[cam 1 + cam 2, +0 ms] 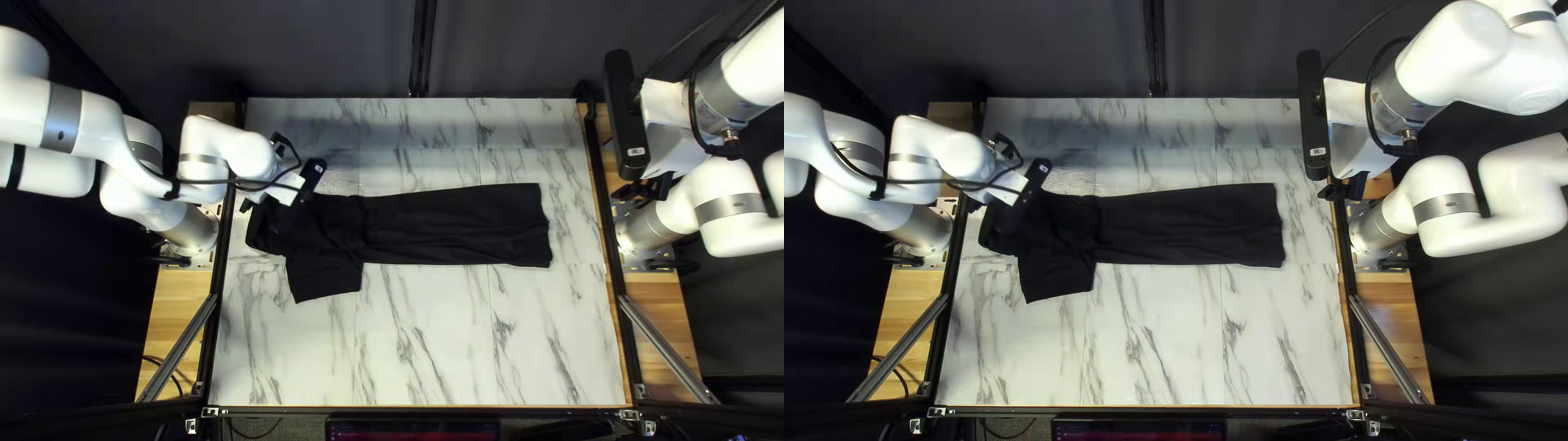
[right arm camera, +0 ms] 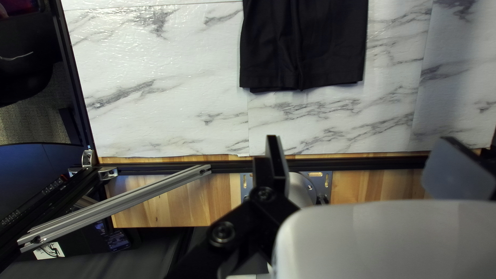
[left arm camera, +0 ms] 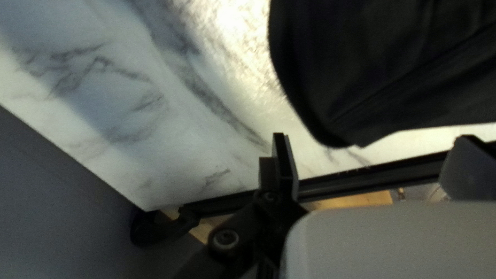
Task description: Fold t-shirt
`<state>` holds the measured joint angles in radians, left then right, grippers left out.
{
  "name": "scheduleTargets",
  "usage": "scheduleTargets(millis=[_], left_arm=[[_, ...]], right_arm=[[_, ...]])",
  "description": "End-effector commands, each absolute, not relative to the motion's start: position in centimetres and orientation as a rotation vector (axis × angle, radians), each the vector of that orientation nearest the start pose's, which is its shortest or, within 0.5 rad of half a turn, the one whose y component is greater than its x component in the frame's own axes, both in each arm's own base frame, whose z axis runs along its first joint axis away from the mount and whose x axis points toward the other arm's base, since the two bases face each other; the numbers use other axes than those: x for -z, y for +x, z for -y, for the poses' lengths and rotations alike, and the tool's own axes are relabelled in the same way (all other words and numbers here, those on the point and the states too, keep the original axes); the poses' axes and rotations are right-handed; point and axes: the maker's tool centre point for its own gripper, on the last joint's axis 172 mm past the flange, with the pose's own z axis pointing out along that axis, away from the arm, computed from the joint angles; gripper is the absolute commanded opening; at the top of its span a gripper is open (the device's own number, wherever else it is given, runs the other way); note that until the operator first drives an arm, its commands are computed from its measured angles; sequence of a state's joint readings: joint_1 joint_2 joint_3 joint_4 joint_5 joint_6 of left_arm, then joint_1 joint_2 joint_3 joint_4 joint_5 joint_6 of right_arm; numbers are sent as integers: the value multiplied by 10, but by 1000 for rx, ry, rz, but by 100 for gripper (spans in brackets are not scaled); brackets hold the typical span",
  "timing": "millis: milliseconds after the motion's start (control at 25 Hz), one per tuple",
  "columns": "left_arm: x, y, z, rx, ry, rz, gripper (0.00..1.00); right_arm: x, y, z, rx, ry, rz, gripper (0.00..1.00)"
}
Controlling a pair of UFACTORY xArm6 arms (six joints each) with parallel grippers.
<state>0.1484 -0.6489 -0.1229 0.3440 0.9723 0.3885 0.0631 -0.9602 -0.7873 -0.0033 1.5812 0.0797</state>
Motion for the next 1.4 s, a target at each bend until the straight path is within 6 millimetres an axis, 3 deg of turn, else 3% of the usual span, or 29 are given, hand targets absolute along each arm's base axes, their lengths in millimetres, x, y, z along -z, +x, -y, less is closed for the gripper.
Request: scheduleTargets(millis=[40,280,480,520,1040,1160,1400], left_arm=[[-56,188,-76,-381,-2826,-686,100],[-47,192,-73,-374,-2818,-709,96],[-47,191,-75,-368,-2819,-703,44],[-49,192,-75,-366,-2817,-701,26],[-66,195,-91,-359,-2801,-673,22],[-73,195,-102,-349,-2800,-633,9],[-85,200,-119,-316,-2791,-519,5]], right_arm=[[-358,240,-14,260,-3122,-26,100],[-358,240,-14,260,-3122,-26,100],[-358,240,-14,260,-3122,-26,100],[-358,240,-14,260,-3122,-26,100],[-358,240,-14,260,-3122,-26,100],[-358,240,-14,260,-3122,-26,100],[-358,240,-14,260,-3122,-26,100]])
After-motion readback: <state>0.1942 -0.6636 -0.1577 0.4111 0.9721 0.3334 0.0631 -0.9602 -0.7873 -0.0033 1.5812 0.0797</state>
